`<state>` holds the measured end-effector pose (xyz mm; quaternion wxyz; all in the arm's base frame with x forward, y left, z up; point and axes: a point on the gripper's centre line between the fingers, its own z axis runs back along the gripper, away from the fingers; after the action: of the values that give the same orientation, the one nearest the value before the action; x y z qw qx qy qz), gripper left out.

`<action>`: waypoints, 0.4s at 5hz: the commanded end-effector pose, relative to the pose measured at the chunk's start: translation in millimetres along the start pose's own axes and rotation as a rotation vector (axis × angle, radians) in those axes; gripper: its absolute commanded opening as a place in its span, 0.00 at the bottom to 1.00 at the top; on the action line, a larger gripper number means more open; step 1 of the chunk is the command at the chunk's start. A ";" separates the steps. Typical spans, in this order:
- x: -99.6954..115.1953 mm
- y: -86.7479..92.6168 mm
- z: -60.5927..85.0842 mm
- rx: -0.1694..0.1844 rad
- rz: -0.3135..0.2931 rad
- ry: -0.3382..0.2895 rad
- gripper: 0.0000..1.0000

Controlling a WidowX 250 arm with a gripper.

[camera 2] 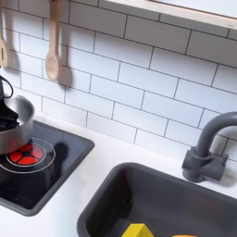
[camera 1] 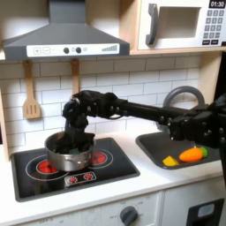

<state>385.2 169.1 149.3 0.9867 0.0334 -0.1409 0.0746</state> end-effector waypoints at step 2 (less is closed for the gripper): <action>3.8 -28.0 65.9 0.009 -0.073 -0.135 0.00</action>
<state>374.9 136.0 210.9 0.9770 0.0447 -0.2052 0.0378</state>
